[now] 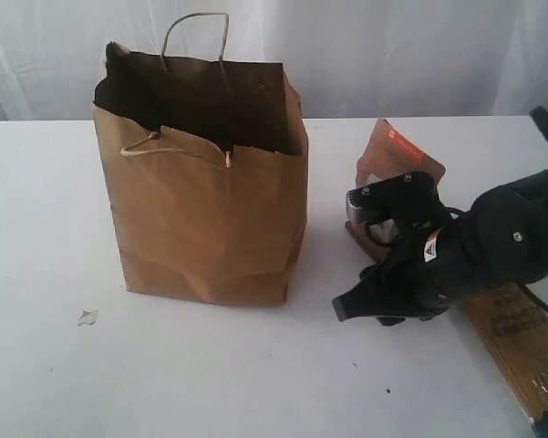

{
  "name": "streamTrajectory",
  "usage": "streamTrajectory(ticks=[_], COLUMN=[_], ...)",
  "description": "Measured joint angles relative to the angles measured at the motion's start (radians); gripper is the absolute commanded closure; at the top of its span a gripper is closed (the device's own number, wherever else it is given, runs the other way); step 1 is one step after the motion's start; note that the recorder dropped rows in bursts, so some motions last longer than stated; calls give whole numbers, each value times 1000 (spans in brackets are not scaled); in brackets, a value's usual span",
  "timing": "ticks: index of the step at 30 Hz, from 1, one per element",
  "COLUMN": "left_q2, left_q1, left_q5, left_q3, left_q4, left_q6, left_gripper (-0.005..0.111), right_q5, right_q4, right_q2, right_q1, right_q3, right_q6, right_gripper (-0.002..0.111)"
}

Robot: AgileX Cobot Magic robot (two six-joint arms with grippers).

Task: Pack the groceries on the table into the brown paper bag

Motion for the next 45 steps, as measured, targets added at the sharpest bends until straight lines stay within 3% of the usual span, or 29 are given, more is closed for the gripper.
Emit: streamTrajectory(ticks=[22, 45], left_q2=[0, 0], left_q1=[0, 0], left_q5=[0, 0], left_q3=[0, 0], left_q4=[0, 0], left_q6=[0, 0], left_gripper=[107, 107], right_q5=[-143, -171], right_q4=[50, 83], right_q2=[118, 231], right_q1=[-181, -209], right_q3=[0, -45], right_q6=[26, -18], right_gripper=[66, 66])
